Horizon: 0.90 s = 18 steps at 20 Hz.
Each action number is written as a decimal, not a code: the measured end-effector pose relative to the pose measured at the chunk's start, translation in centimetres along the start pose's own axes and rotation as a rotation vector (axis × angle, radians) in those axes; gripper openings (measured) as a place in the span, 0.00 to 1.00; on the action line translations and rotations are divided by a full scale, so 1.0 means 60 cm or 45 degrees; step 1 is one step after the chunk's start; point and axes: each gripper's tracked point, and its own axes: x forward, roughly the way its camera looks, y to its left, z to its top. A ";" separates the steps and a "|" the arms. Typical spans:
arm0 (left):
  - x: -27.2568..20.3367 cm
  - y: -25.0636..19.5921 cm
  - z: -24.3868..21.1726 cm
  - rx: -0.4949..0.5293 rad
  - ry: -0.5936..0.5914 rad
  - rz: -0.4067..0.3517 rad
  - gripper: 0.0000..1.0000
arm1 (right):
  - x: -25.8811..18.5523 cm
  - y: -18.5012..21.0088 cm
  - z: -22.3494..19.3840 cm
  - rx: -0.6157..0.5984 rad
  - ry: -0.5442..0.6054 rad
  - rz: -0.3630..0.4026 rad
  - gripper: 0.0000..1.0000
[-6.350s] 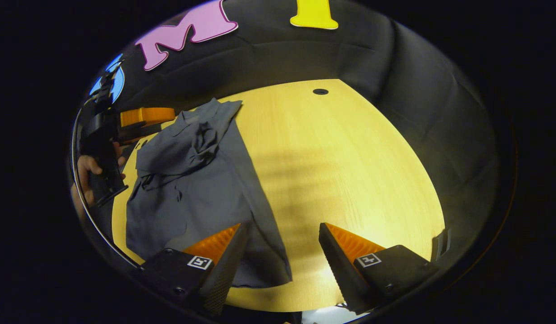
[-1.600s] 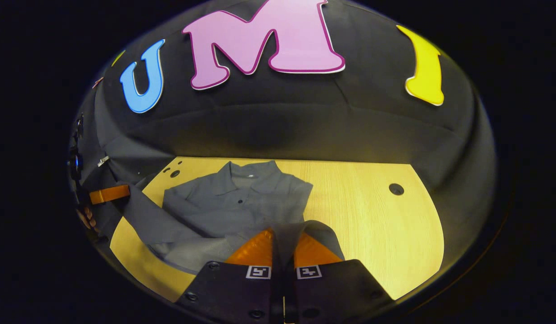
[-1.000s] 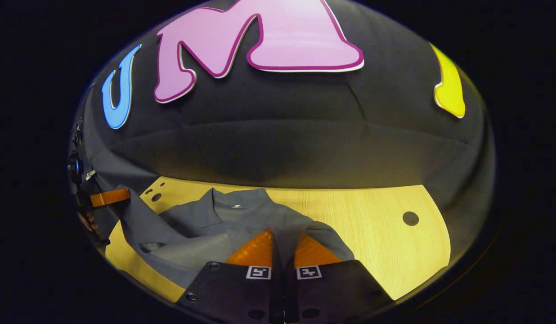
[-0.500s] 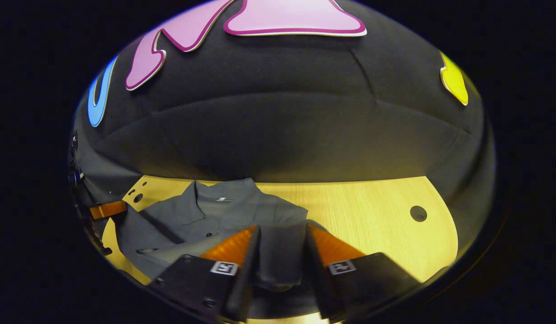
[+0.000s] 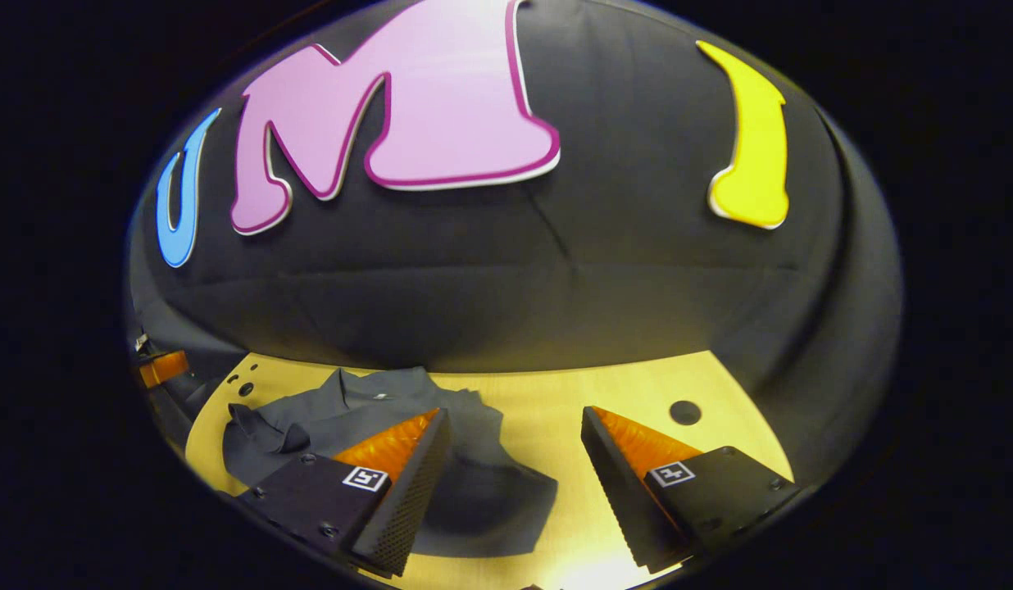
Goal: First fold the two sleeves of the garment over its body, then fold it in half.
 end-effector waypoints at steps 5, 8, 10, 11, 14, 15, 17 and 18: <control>-0.154 -0.017 0.037 -0.102 -0.121 0.055 0.96 | -0.135 -0.045 0.037 -0.075 -0.156 -0.009 0.99; -0.241 -0.036 0.035 -0.201 -0.182 0.057 0.96 | -0.209 -0.074 0.036 -0.073 -0.170 -0.022 0.98; -0.296 -0.033 0.024 -0.218 -0.193 0.073 0.96 | -0.254 -0.084 0.029 -0.027 -0.169 -0.021 0.99; -0.320 -0.028 0.019 -0.213 -0.199 0.090 0.96 | -0.277 -0.088 0.022 -0.001 -0.162 -0.022 0.98; -0.395 -0.031 0.015 -0.199 -0.236 0.100 0.96 | -0.350 -0.103 0.009 0.087 -0.158 -0.050 0.98; -0.420 -0.029 0.009 -0.187 -0.245 0.099 0.96 | -0.376 -0.108 0.006 0.094 -0.176 -0.067 0.98; -0.467 -0.022 0.004 -0.164 -0.270 0.102 0.96 | -0.432 -0.113 -0.002 0.086 -0.211 -0.111 0.98; -0.491 -0.021 0.001 -0.157 -0.280 0.096 0.96 | -0.460 -0.112 -0.005 0.089 -0.226 -0.124 0.98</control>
